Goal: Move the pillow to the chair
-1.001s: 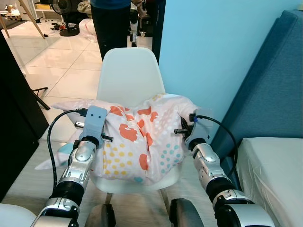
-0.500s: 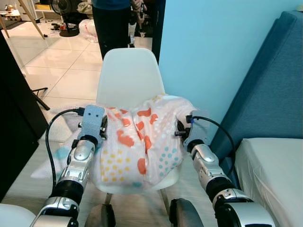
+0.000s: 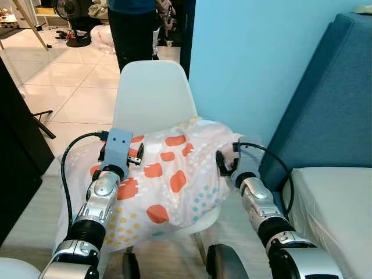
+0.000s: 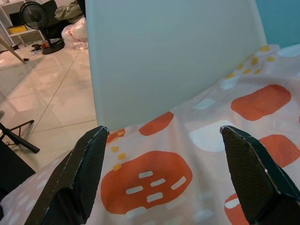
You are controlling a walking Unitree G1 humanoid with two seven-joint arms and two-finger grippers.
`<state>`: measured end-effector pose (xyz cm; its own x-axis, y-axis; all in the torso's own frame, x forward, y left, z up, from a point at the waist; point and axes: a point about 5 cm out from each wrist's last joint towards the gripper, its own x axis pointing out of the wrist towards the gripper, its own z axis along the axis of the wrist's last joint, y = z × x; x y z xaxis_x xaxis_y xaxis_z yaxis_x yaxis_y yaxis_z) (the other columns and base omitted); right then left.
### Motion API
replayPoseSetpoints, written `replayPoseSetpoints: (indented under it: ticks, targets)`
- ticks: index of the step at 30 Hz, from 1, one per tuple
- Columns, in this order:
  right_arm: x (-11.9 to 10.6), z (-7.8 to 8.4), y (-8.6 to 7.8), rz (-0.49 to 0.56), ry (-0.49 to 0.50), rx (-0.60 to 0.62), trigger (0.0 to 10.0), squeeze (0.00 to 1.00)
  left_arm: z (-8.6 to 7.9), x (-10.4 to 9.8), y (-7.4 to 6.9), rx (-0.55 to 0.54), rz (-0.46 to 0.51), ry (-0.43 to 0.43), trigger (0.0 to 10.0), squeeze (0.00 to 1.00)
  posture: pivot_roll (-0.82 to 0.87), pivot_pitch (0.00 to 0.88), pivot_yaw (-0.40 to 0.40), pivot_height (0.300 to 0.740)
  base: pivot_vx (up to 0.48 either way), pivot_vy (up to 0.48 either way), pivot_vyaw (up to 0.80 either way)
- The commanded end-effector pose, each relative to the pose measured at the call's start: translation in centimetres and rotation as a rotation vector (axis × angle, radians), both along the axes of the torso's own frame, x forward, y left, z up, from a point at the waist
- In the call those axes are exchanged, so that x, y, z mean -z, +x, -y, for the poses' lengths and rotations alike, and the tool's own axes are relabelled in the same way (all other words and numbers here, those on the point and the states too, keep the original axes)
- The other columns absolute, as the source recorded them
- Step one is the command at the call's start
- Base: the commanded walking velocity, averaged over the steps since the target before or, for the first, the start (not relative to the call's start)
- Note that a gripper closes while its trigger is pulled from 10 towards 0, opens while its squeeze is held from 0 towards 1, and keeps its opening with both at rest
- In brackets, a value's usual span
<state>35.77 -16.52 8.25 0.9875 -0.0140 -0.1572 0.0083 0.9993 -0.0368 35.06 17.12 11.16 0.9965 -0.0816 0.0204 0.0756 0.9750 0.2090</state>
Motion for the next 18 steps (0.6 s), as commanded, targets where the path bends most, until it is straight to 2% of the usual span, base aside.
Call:
replayPoseSetpoints:
  ticks: [1,2,4,5,7,9,18]
  targets:
    - [0.4,0.4,-0.1,-0.04,-0.025,0.028,10.0,1.0,-0.1,0.6,-0.2,-0.006,-0.024,0.005,10.0,1.0,0.02,0.0,-0.082,0.59,0.0,0.0,0.0]
    - [0.8,0.7,-0.2,-0.066,-0.047,0.05,10.0,0.72,-0.2,0.7,-0.3,-0.009,-0.027,0.006,10.0,1.0,0.02,0.0,-0.082,0.59,0.0,0.0,0.0]
    - [0.8,0.7,-0.2,-0.066,-0.047,0.05,10.0,0.72,-0.2,0.7,-0.3,-0.009,-0.027,0.006,10.0,1.0,0.02,0.0,-0.082,0.59,0.0,0.0,0.0]
    - [1.3,1.2,-0.5,-0.098,-0.068,0.081,10.0,0.0,-0.2,0.7,-0.3,-0.009,-0.029,0.008,10.0,1.0,0.02,0.0,-0.083,0.59,0.0,0.0,0.0]
    - [2.3,2.3,-1.2,-0.16,-0.084,0.15,10.0,0.0,-0.3,0.8,-0.3,-0.01,-0.033,0.013,10.0,1.0,0.02,0.0,-0.085,0.59,0.0,0.0,0.0]
    - [2.6,2.5,-1.4,-0.181,-0.082,0.173,10.0,0.0,-0.4,0.9,-0.4,-0.01,-0.035,0.016,10.0,1.0,0.02,0.0,-0.085,0.59,0.0,0.0,0.0]
    - [4.1,2.9,-2.6,-0.224,-0.059,0.174,10.0,0.0,-0.7,1.5,-0.9,-0.007,-0.05,0.038,10.0,1.0,0.02,0.0,-0.074,0.59,0.0,0.0,0.0]
